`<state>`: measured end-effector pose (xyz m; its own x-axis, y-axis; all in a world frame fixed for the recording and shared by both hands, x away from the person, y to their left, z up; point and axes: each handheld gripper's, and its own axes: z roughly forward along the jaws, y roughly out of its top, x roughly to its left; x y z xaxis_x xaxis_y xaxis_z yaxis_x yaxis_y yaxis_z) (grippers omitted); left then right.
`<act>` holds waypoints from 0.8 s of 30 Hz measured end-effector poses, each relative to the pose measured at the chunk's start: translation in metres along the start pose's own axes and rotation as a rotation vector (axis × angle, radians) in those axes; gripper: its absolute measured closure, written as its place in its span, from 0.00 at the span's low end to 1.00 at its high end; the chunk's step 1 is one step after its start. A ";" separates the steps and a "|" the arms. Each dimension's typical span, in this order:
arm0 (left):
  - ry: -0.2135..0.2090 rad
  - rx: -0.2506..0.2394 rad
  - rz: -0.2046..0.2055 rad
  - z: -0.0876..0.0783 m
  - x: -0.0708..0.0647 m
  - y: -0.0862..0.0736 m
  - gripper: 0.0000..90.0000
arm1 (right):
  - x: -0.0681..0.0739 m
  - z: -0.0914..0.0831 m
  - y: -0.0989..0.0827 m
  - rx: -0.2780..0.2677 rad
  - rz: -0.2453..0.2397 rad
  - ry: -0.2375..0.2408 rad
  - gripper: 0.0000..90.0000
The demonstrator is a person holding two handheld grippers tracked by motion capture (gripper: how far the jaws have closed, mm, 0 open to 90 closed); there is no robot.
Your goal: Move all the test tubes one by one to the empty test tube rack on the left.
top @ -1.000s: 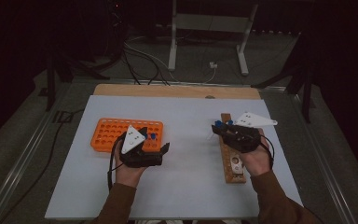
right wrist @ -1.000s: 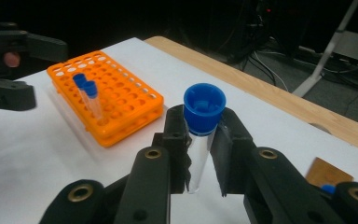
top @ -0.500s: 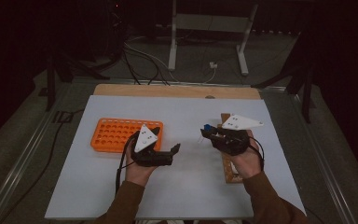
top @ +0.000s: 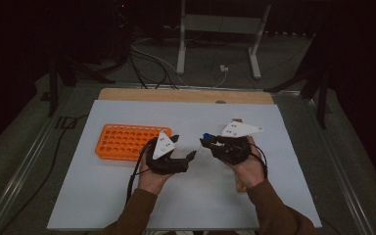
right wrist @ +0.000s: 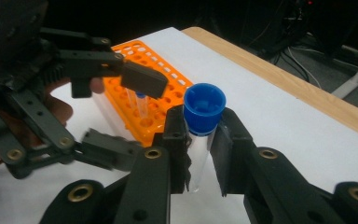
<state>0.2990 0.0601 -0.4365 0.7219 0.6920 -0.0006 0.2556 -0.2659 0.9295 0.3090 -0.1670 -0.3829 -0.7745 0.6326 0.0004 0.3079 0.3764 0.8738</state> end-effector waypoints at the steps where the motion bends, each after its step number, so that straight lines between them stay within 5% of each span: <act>1: -0.003 0.003 0.004 0.001 -0.001 0.000 0.30 | 0.001 0.001 0.000 0.002 0.001 0.003 0.86; 17: -0.130 0.005 0.058 0.013 -0.011 0.001 0.83 | 0.009 0.011 -0.003 0.021 0.010 0.051 0.86; 20: -0.112 0.007 0.089 0.013 -0.015 0.001 0.87 | 0.008 0.010 -0.004 0.020 0.016 0.055 0.85; 24: -0.097 0.018 0.078 0.013 -0.012 0.000 0.87 | 0.004 0.007 -0.005 -0.003 0.048 0.089 0.64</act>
<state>0.2988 0.0435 -0.4411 0.7989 0.6005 0.0353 0.2070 -0.3296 0.9212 0.3083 -0.1619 -0.3910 -0.8053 0.5868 0.0851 0.3439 0.3453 0.8732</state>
